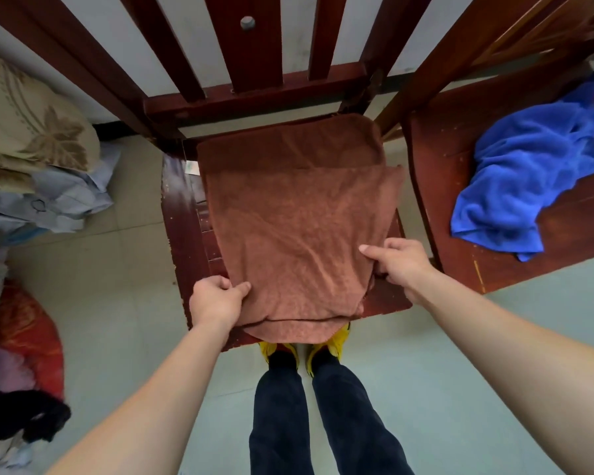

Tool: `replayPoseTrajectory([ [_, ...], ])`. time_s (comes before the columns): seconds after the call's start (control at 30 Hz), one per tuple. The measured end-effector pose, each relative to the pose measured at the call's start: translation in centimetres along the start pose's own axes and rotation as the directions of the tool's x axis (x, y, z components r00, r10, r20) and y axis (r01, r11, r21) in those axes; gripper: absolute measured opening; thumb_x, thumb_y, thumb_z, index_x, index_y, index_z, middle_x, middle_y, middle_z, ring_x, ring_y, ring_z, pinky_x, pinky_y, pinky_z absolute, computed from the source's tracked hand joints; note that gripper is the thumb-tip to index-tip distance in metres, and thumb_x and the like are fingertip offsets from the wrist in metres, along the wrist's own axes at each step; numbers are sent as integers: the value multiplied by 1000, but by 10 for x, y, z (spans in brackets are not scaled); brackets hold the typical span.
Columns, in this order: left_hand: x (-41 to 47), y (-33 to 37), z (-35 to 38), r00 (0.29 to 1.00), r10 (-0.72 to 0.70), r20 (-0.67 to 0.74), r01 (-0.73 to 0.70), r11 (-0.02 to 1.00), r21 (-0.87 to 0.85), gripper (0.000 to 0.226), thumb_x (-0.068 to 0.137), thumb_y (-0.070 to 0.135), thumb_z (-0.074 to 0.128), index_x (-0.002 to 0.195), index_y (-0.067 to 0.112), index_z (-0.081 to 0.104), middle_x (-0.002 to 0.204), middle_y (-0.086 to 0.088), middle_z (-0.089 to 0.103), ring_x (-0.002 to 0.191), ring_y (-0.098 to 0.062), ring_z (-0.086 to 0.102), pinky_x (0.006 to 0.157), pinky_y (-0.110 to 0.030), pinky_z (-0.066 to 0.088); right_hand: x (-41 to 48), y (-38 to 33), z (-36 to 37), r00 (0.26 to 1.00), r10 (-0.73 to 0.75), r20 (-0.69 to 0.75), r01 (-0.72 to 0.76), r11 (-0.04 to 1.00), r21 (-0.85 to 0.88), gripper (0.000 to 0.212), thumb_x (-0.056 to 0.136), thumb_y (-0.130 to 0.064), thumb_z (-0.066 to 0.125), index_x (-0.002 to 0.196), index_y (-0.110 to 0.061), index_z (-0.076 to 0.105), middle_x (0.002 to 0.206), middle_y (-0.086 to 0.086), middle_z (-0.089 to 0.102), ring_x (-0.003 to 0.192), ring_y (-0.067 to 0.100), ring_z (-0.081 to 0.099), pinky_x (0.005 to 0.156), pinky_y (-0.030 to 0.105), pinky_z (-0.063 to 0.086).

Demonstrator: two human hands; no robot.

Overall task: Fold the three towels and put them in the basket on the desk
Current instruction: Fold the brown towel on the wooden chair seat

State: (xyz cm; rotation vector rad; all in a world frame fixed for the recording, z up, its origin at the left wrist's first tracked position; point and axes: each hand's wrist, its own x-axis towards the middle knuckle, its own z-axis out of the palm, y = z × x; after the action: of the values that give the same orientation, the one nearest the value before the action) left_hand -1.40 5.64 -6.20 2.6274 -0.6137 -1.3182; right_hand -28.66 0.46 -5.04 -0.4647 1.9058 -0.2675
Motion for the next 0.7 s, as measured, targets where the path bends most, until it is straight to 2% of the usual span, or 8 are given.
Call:
replayPoseTrajectory([
  [0.07,-7,-9,3,1000,2,28,-3,1000,7,39,75,22,75,57,17,40,59,0,49,59,-20,44,56,-31,35,-3,9,7,997,-66,-28,66,998,-9,38,72,-25,81,59,-15,47,58,3,50,52,15,46,51,21,37],
  [0.2,-11,-19,-11,993,-54,102,74,977,-199,35,75,12,68,58,17,38,63,-6,46,64,-19,40,57,-31,33,-10,5,-8,941,-220,-257,250,964,90,35,74,-16,69,55,-15,39,56,1,33,57,12,32,54,29,26],
  [0.3,-18,-24,-24,975,-55,215,116,953,-281,36,78,6,65,56,16,39,62,-6,47,66,-20,45,65,-34,41,-17,2,-25,951,-204,-231,252,947,201,34,66,-28,70,53,-19,40,65,7,35,65,17,36,63,33,32],
  [0.4,-28,-21,-34,956,-47,288,158,913,-376,37,81,3,65,57,16,41,52,2,49,58,-17,46,61,-31,44,-19,-6,-40,978,-169,-120,189,965,180,39,60,-42,79,51,-21,47,67,6,45,71,21,48,70,40,46],
  [0.47,-30,-10,-42,955,-20,296,156,882,-445,34,83,3,66,60,15,44,57,1,54,58,-15,49,60,-30,46,-18,-19,-48,980,-183,-73,195,956,222,31,68,-32,82,60,-24,54,73,6,52,75,23,52,68,39,49],
  [0.57,-27,25,-54,961,60,268,102,829,-550,31,85,5,66,64,18,46,70,-4,58,61,-14,52,61,-27,45,-5,-52,-55,955,-269,-127,291,933,213,21,73,-19,82,81,-25,63,88,4,64,80,20,60,60,31,47],
  [0.63,-13,51,-58,971,100,219,57,788,-613,27,85,10,67,67,19,49,71,-2,62,63,-12,55,64,-28,47,9,-77,-53,947,-294,-132,318,921,224,27,73,-22,81,93,-28,64,102,2,69,87,17,65,62,29,50],
  [0.7,4,72,-59,979,111,169,19,780,-626,16,86,20,68,76,20,56,75,3,68,72,-12,61,72,-29,49,22,-93,-50,961,-265,-79,276,914,297,39,73,-26,78,107,-30,60,112,2,69,96,16,68,73,31,54],
])
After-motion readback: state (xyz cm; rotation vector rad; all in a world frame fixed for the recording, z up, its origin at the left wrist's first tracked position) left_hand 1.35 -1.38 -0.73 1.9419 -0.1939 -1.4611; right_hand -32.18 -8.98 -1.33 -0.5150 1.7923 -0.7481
